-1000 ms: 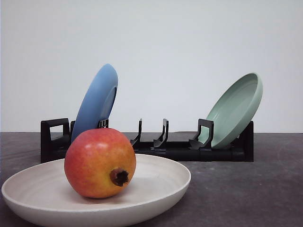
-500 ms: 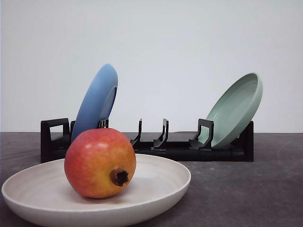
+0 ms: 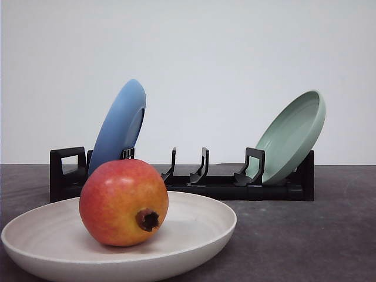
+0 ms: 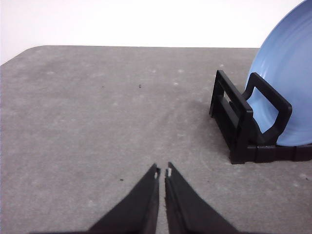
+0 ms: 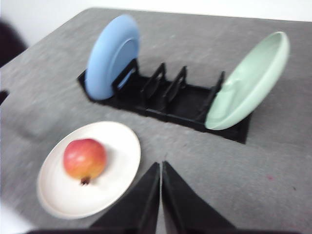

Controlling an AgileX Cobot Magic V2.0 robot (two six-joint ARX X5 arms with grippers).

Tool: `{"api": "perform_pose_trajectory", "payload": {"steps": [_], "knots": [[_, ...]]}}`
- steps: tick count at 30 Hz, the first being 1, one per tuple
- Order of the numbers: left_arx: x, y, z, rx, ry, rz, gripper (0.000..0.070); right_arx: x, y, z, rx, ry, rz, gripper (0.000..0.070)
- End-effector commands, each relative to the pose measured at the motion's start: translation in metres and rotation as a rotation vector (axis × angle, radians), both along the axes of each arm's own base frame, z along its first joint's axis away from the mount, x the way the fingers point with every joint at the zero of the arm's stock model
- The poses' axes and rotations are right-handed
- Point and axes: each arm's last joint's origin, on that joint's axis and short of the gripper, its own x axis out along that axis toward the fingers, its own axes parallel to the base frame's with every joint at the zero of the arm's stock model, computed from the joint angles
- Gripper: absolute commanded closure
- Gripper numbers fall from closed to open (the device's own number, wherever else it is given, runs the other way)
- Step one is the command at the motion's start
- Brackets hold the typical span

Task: Place pomegranate in white plate

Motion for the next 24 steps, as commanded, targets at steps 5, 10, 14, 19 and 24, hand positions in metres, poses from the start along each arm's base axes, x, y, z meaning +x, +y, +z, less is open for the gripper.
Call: {"api": "perform_pose_trajectory", "payload": {"steps": [5,10,14,19,24], "knots": [[0.0,0.0,-0.004,0.008,0.009,-0.003,0.07,0.029,-0.009,-0.04,0.052,-0.138,-0.294,0.07],[0.0,0.0,-0.004,0.008,0.009,-0.003,0.07,0.041,-0.023,-0.087,0.088,-0.278,-0.493,0.07],[0.0,0.0,-0.004,0.008,0.009,-0.003,0.07,0.041,-0.031,-0.117,0.039,-0.307,-0.593,0.07],[0.0,0.0,-0.004,0.008,0.009,-0.003,0.07,0.039,-0.035,-0.137,-0.082,-0.331,-0.659,0.07],[0.0,0.0,-0.004,0.008,0.009,-0.003,0.07,0.04,-0.036,-0.147,-0.219,-0.343,-0.63,0.07]]}}
